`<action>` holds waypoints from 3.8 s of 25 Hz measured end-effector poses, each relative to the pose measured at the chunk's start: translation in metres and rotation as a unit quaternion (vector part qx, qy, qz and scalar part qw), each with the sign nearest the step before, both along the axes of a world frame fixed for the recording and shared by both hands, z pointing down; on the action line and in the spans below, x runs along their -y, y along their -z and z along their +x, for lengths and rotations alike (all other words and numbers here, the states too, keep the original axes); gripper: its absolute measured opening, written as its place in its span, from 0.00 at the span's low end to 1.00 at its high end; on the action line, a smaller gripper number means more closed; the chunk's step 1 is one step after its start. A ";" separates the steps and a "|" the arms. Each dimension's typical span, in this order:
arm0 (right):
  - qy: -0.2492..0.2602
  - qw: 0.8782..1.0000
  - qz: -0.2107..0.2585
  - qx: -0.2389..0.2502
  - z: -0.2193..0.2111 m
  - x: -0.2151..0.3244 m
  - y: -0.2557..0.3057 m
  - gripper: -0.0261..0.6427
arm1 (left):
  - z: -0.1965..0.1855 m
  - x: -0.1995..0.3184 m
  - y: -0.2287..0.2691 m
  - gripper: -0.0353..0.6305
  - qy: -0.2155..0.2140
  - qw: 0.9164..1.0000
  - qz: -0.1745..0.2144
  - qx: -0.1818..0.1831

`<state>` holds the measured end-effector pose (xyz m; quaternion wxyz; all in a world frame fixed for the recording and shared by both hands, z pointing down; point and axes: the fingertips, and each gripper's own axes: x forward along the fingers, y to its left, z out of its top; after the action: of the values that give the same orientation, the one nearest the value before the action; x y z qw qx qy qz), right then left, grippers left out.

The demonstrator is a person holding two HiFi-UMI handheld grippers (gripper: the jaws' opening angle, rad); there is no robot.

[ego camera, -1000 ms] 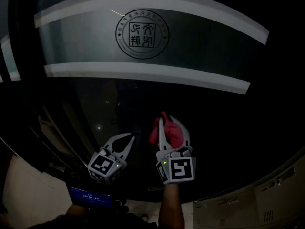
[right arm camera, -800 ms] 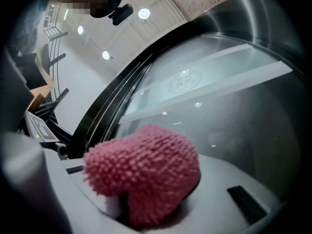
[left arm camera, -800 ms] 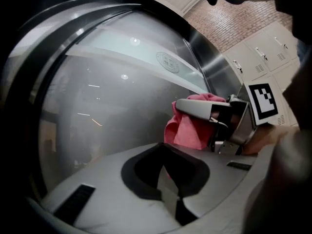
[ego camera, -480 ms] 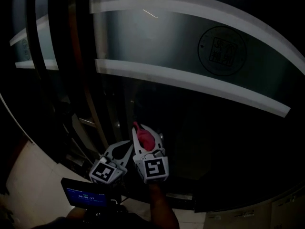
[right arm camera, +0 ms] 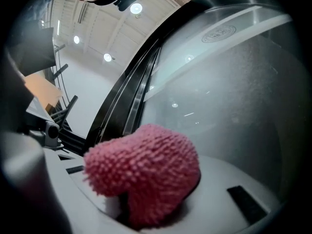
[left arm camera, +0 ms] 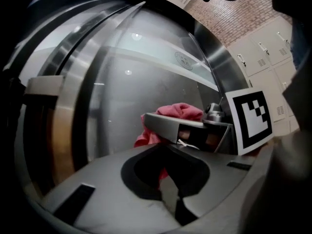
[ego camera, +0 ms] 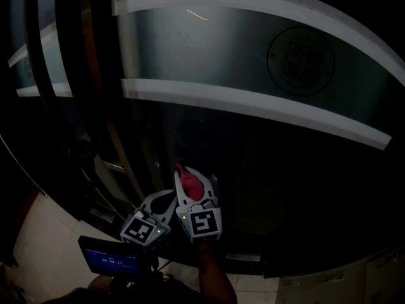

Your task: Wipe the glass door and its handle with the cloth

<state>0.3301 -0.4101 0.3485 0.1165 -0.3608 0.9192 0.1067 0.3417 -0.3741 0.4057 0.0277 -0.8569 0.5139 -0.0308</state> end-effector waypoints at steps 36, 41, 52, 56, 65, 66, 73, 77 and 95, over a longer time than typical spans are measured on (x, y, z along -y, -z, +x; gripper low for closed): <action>-0.183 0.982 -0.007 0.039 0.316 -0.034 -0.003 0.12 | 0.248 -0.032 -0.013 0.06 -0.129 0.991 -0.028 0.002; -0.142 0.989 -0.039 0.031 0.244 -0.061 -0.023 0.12 | 0.179 -0.050 -0.015 0.06 -0.106 0.994 -0.027 -0.001; -0.125 0.991 -0.040 0.038 -0.007 -0.132 -0.038 0.12 | -0.066 -0.119 -0.013 0.06 -0.108 0.994 -0.008 -0.010; -0.129 0.990 -0.035 0.047 -0.097 -0.163 -0.045 0.12 | -0.159 -0.149 -0.020 0.06 -0.109 0.994 -0.023 -0.012; -0.101 0.994 -0.036 0.016 -0.220 -0.228 -0.014 0.12 | -0.259 -0.192 0.006 0.06 -0.102 0.995 -0.014 -0.018; -0.097 0.994 -0.043 0.014 -0.227 -0.233 -0.014 0.12 | -0.265 -0.196 0.008 0.06 -0.101 0.995 -0.013 -0.019; -0.092 0.995 -0.042 0.007 -0.251 -0.256 -0.015 0.12 | -0.282 -0.214 0.012 0.06 -0.106 0.994 -0.007 -0.017; -0.093 0.995 -0.040 0.004 -0.248 -0.262 -0.013 0.12 | -0.273 -0.219 0.013 0.06 -0.112 0.994 -0.008 -0.012; -0.079 0.997 -0.010 -0.018 -0.206 -0.231 0.021 0.12 | -0.230 -0.180 0.044 0.06 -0.120 0.992 0.007 -0.022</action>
<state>0.1237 -0.1789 0.3274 0.0874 -0.4318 0.8906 0.1131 0.1114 -0.1944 0.3616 0.0264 -0.9127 0.4078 -0.0049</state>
